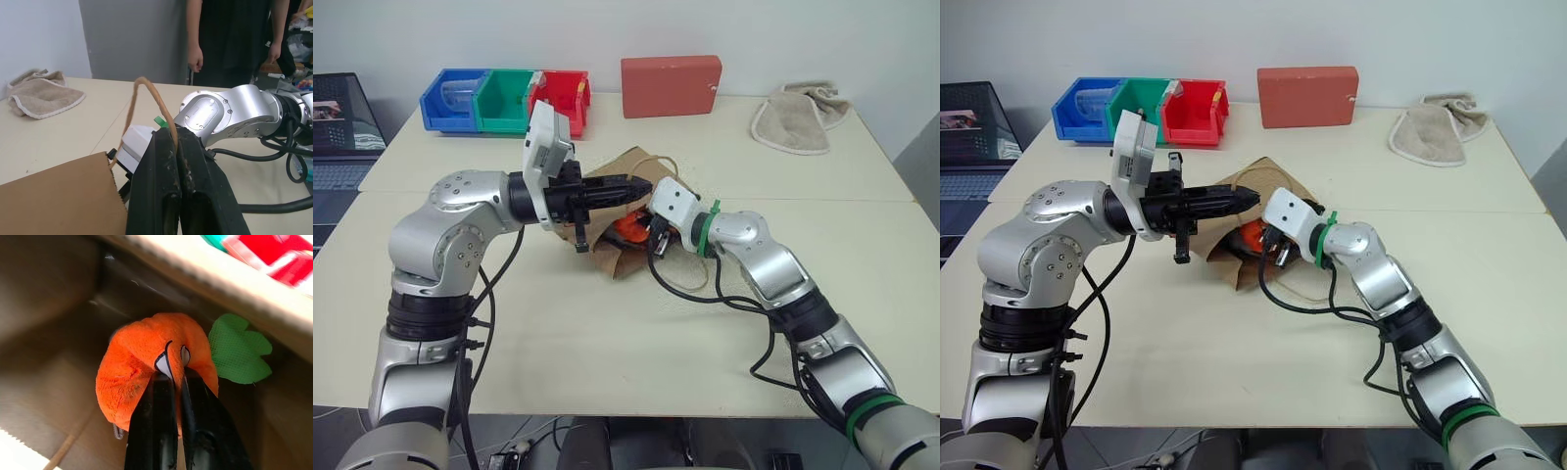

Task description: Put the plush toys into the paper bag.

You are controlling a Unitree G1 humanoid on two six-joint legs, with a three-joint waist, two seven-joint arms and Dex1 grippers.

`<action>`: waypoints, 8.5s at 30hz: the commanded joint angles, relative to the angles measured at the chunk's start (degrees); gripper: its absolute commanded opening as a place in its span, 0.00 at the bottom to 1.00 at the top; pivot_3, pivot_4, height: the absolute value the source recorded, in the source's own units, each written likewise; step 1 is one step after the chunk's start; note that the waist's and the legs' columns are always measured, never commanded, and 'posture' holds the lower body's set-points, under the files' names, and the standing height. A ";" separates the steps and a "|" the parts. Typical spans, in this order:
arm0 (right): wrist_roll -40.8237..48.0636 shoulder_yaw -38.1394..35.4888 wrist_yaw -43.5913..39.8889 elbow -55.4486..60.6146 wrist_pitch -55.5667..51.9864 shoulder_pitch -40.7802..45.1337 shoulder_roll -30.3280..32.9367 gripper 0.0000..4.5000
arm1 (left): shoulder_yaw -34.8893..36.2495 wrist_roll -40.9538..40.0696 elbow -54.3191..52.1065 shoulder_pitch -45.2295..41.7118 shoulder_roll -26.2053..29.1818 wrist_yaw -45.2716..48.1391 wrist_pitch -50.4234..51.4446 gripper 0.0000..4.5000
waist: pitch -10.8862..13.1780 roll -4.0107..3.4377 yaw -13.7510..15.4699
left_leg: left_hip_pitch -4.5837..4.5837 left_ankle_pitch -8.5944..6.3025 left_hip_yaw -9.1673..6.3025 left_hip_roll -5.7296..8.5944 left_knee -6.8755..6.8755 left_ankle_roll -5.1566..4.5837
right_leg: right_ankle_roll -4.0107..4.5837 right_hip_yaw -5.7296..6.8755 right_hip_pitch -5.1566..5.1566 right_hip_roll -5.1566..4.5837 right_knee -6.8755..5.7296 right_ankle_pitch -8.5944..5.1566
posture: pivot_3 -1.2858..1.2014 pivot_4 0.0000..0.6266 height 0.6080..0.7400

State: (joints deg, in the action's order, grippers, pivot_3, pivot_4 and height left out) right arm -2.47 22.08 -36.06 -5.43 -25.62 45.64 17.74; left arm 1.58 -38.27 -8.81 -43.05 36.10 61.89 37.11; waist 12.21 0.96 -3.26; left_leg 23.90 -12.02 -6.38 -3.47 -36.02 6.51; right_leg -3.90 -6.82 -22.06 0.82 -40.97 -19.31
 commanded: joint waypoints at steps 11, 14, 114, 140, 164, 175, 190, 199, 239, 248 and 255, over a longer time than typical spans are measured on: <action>-1.78 -2.24 -1.23 5.63 0.81 -0.62 2.29 0.99 | 1.08 0.05 -0.71 -0.15 0.11 -0.26 -1.30 0.00 | 0.00 0.00 -0.03 | 0.01 -0.01 0.00 0.00 0.01 -0.02 | 0.00 0.00 -0.01 0.01 -0.01 0.00 | 0.52 0.24 1.00; -0.53 -2.14 -3.86 8.45 -0.10 -1.57 3.96 0.99 | 0.78 0.78 -0.39 -0.10 0.13 -0.19 -1.93 0.00 | 0.00 0.00 -0.09 | 0.00 -0.04 0.00 -0.01 0.01 -0.06 | 0.00 0.00 -0.01 0.01 -0.01 0.00 | 0.52 0.24 1.00; 6.79 -11.53 -5.55 5.65 -12.25 -13.85 5.69 0.83 | -1.07 3.03 -0.12 0.40 -0.48 0.82 -3.49 0.00 | 0.01 -0.01 -0.33 | 0.00 -0.11 0.05 0.01 0.03 -0.20 | 0.01 -0.06 0.02 0.01 0.08 0.00 | 0.52 0.24 1.00; 37.22 -36.03 -15.15 27.25 -45.87 -7.97 24.29 0.01 | 4.68 2.69 7.00 -10.07 -4.65 -8.81 -4.80 0.00 | 0.01 -0.02 0.49 | 0.01 -0.12 0.03 0.04 0.01 -0.21 | 0.00 -0.04 0.05 0.00 0.11 0.00 | 0.52 0.24 1.00; 45.74 -39.85 -5.03 17.95 -55.45 8.54 25.71 0.54 | 2.09 8.87 20.46 -13.06 -5.79 -0.40 -9.92 0.48 | 0.05 -0.08 -0.05 | 0.22 -0.12 0.08 0.03 0.17 -0.22 | 0.01 -0.06 -0.23 0.00 0.12 0.00 | 0.52 0.24 1.00; 43.02 -40.74 -13.58 18.96 -35.58 2.20 34.87 1.00 | 4.09 7.88 14.69 -3.84 2.48 2.33 -8.25 0.97 | 0.05 -0.08 -0.05 | 0.18 -0.12 0.12 0.01 0.17 -0.22 | 0.01 -0.07 -0.20 0.00 0.14 -0.01 | 0.52 0.24 1.00; 55.40 -36.03 -22.05 37.08 -33.85 -9.41 40.10 1.00 | 0.05 8.14 13.92 2.34 -0.14 5.46 -8.10 0.97 | 0.05 -0.08 0.06 | 0.15 -0.12 0.10 0.00 -0.02 -0.22 | 0.00 -0.08 -0.09 0.00 0.12 0.00 | 0.52 0.24 1.00; 55.63 -35.59 -19.53 37.56 -32.83 -9.54 40.41 1.00 | -0.97 8.90 11.97 4.18 -1.42 3.67 -8.69 0.97 | 0.05 -0.08 0.12 | 0.14 -0.12 0.09 0.00 0.02 -0.22 | 0.00 -0.07 -0.10 0.01 0.13 -0.01 | 0.52 0.24 1.00; 48.04 -59.47 -16.61 46.41 -24.39 -38.03 44.36 1.00 | -6.76 12.87 26.29 -4.76 -9.94 14.65 -18.29 0.00 | 0.02 -0.04 1.46 | 0.12 -0.12 0.06 0.05 0.03 -0.22 | 0.01 -0.04 -0.03 0.01 0.13 0.00 | 0.52 0.24 1.00; 51.05 -64.95 -14.78 49.79 -26.97 -43.33 44.11 1.00 | -8.83 18.48 34.99 -6.68 -12.48 15.25 -25.46 0.00 | 0.01 -0.04 1.04 | -0.09 -0.10 0.09 0.04 -0.05 -0.24 | 0.00 -0.11 0.18 0.04 0.12 -0.01 | 0.52 0.24 1.00; 50.87 -62.21 -14.65 46.52 -25.91 -41.56 46.11 1.00 | -7.46 17.76 31.28 -4.95 -9.99 16.04 -22.68 0.42 | 0.01 -0.04 1.02 | -0.10 -0.11 0.08 0.04 -0.05 -0.24 | 0.00 -0.10 0.25 0.03 0.18 -0.01 | 0.52 0.24 1.00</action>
State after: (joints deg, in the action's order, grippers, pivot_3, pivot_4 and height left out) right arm 48.40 -39.78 -50.91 41.59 -52.73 3.29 62.86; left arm -7.25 -20.10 24.83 -47.90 25.18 78.05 14.47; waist 12.23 0.92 -2.24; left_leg 23.79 -12.13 -6.31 -3.43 -36.05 6.27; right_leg -3.90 -6.91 -21.82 0.85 -40.79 -19.31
